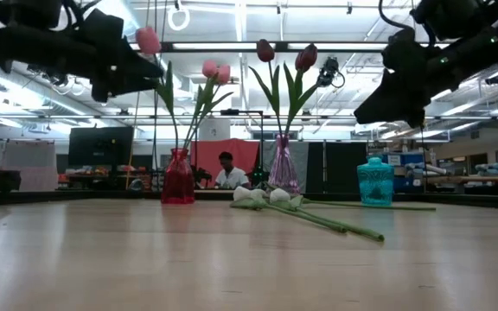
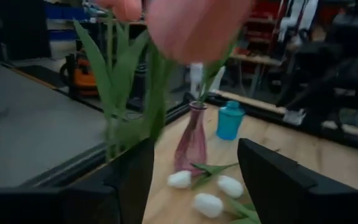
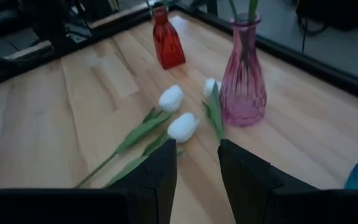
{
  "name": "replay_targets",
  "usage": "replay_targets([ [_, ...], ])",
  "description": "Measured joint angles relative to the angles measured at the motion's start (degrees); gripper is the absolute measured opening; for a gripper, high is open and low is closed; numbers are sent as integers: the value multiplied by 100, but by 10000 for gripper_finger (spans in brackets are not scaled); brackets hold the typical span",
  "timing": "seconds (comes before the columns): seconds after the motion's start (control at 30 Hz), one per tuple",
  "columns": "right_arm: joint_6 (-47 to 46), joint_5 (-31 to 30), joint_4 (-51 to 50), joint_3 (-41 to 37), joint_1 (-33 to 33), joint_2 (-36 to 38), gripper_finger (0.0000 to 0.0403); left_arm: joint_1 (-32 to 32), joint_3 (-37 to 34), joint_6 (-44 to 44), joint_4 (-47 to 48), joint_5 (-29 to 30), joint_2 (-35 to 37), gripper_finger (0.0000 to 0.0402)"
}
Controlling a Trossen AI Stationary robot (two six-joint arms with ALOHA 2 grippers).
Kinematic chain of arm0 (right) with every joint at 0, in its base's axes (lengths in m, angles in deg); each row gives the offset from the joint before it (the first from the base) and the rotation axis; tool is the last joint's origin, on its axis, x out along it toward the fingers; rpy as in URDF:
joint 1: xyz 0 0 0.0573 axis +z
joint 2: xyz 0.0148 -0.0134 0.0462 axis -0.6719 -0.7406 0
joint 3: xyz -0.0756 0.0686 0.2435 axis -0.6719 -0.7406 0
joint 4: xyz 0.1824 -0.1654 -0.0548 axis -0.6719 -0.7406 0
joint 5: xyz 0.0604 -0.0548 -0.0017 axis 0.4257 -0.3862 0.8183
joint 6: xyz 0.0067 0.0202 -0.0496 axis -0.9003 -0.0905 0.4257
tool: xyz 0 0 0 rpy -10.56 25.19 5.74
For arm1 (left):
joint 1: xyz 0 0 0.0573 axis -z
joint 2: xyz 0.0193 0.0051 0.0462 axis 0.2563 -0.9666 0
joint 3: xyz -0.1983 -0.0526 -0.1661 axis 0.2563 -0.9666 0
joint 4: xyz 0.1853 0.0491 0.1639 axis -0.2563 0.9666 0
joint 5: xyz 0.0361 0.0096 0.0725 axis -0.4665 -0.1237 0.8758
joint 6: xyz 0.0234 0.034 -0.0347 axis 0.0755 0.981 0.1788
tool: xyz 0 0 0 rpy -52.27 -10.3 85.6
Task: Sort flowers into vase by color
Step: Put the top white flower into the blue vase
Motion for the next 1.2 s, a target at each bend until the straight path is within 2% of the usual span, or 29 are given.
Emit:
replay_targets([
  [0.2, -399, -64, -322, 481, 283, -527, 133, 370, -624, -416, -1185, 39, -221, 238],
  [0.33, -601, -319, -639, 865, 541, -1093, 133, 471, -784, -572, -1068, 40, -284, 238],
  [0.47, -874, -552, -972, 1276, 813, -1828, 133, 541, -989, -1083, -1004, -105, -405, 238],
  [0.63, -1132, -581, -1278, 1828, 969, -2814, 133, 710, -1382, -1483, -1087, -180, -578, 238],
  [0.77, -1223, -479, -1186, 2182, 977, -3605, 135, 722, -1389, -1664, -1233, -47, -657, 238],
  [0.87, -1180, -463, -1233, 2473, 1045, -4170, 144, 727, -1389, -1640, -1438, -133, -692, 238],
  [1.03, -961, -780, -1320, 3120, 988, -4911, 175, 729, -1389, -1568, -1626, -104, -708, 238],
  [1.13, -866, -1171, -1877, 3433, 885, -5108, 191, 731, -1389, -1564, -1718, -116, -722, 238],
  [1.2, -743, -1210, -2025, 3482, 735, -5101, 196, 771, -1389, -1550, -1755, -146, -743, 238],
])
